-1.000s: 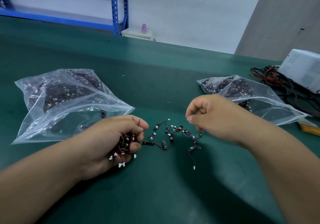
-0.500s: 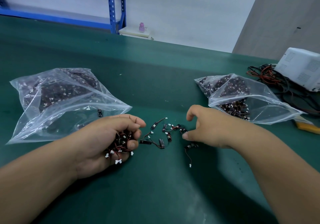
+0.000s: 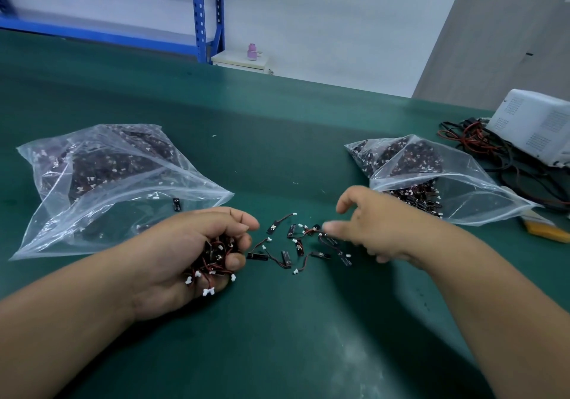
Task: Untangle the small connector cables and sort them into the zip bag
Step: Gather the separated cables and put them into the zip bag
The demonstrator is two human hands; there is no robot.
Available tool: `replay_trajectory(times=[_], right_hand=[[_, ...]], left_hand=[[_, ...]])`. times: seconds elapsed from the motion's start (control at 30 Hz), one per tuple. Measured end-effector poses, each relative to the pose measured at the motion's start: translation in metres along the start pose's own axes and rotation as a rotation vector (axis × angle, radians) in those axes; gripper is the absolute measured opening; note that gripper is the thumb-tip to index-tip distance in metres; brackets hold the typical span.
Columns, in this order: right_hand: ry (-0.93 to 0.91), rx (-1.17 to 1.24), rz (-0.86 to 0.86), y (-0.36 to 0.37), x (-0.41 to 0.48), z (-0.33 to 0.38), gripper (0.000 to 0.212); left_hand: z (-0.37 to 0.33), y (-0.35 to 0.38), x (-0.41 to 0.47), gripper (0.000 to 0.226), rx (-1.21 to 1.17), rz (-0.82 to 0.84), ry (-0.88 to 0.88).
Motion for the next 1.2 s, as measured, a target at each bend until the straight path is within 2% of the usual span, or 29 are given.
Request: replay_trajectory(times=[0.07, 0.17, 0.3, 0.37, 0.57, 1.2], right_hand=[[-0.019, 0.088, -0.036, -0.003, 0.003, 0.000, 0.017], [-0.049, -0.012, -0.017, 0.006, 0.005, -0.001, 0.007], [-0.064, 0.166, 0.063, 0.013, 0.003, 0.003, 0.012], [-0.071, 0.204, 0.039, 0.009, 0.003, 0.005, 0.013], [-0.104, 0.149, -0.089, 0.005, 0.005, 0.006, 0.011], [-0.098, 0.146, 0.043, 0.009, 0.001, 0.009, 0.017]], left_hand=[[0.000, 0.001, 0.000, 0.051, -0.010, 0.009, -0.001], [0.000, 0.001, 0.000, 0.050, -0.023, 0.016, -0.009], [0.001, 0.000, 0.000, 0.055, -0.030, 0.016, -0.020], [0.001, 0.000, 0.000, 0.056, -0.037, 0.012, -0.024], [0.000, 0.001, 0.000, 0.055, -0.032, 0.016, -0.026], [0.000, 0.002, -0.001, 0.056, -0.034, 0.022, -0.027]])
Point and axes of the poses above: each hand's wrist, its own x-axis towards the middle knuckle, its own y-axis out of the palm, z = x × y, the point moved 8 cm from there along x, towards the middle knuckle, and after that the axes turned 12 degrees about x, right-handed, at the moved point
